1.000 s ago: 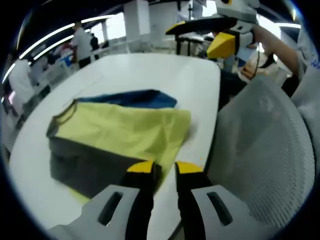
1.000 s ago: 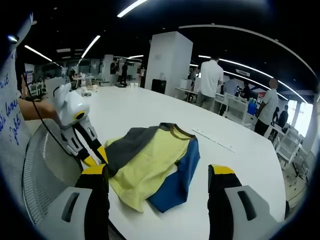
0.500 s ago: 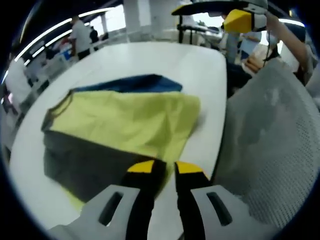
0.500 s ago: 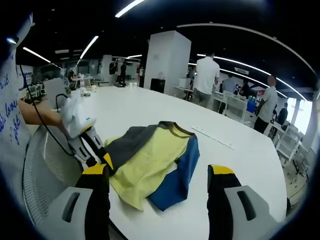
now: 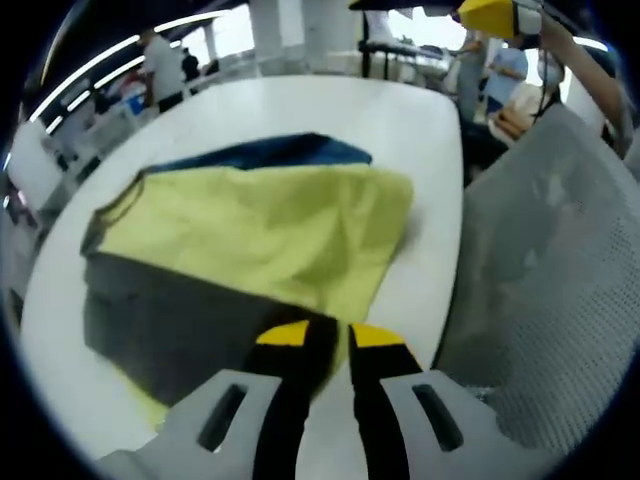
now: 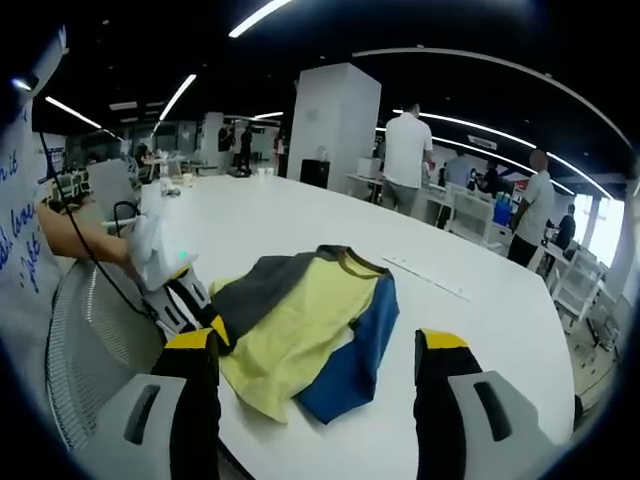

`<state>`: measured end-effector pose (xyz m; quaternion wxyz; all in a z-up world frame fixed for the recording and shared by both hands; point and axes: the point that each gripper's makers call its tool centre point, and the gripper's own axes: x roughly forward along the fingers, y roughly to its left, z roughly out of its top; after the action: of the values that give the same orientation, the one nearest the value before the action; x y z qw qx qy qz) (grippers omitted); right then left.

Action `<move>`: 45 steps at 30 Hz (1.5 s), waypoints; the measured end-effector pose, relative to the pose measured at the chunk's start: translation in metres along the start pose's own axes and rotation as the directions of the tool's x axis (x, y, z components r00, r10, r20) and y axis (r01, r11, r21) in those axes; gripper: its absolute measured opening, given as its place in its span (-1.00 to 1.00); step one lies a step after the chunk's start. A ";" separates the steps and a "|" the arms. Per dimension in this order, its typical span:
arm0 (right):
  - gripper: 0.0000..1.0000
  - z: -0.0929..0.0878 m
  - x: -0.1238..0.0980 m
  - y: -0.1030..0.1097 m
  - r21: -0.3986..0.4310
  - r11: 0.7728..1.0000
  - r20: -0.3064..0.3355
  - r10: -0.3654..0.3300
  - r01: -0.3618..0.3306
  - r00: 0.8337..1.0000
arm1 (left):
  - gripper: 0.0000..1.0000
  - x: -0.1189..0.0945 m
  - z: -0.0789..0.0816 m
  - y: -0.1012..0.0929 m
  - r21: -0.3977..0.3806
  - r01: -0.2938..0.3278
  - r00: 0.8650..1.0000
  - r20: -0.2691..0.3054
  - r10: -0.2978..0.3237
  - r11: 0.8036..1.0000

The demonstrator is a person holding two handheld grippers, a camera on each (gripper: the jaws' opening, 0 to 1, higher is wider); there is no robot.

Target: Fold the garment on the visible template until the final outline fits inside the template.

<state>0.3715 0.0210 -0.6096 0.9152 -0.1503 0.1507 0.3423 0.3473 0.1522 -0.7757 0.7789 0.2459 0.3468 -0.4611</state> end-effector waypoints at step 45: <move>0.61 0.000 0.002 0.002 -0.002 1.000 -0.009 0.006 -0.006 1.000 | -1.00 -0.048 0.018 0.043 -0.065 -0.144 0.983 0.105 0.150 0.987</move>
<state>0.3718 0.0240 -0.6108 0.9133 -0.1522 0.1547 0.3448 0.3753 0.1856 -0.7244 0.8354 0.2227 0.2974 -0.4051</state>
